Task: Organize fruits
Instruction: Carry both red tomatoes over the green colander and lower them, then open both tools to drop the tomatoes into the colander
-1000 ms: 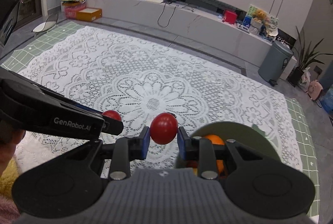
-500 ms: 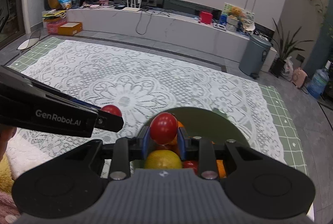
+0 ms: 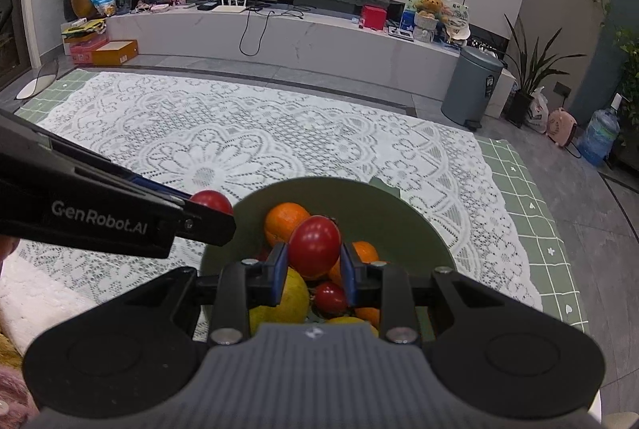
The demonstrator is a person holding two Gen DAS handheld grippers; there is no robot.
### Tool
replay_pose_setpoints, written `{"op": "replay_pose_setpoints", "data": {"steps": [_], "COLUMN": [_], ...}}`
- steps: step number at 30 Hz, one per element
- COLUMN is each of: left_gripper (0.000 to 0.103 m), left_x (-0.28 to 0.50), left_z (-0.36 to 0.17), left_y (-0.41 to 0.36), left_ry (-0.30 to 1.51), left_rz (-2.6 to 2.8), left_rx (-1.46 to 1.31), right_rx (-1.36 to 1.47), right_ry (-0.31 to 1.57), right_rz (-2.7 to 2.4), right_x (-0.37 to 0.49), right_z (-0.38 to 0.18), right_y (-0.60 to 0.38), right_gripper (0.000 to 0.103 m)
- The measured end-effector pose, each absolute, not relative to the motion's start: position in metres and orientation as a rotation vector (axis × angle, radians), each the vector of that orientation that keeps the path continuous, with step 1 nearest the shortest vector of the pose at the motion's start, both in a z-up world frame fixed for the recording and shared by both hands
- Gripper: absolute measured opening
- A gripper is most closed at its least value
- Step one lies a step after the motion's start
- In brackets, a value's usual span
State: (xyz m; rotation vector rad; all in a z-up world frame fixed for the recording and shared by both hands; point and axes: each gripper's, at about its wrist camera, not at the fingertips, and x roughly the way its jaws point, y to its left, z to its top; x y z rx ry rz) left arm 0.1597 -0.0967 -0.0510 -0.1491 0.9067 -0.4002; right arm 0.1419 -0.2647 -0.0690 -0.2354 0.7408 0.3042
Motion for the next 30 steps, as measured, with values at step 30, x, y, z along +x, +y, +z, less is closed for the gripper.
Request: {"op": "replay_pose_setpoints", "data": {"steps": [30], "left_gripper": [0.03], "left_x": [0.198], "left_z": [-0.09], "left_y": [-0.115], "left_ry": [0.987], "left_rz": [-0.441], "left_rx": [-0.075], "right_rx": [-0.276], "right_ry": [0.851], "right_rz": [0.277], "right_x": [0.185], "right_z": [-0.111], "right_y": [-0.269], "right_gripper": [0.025]}}
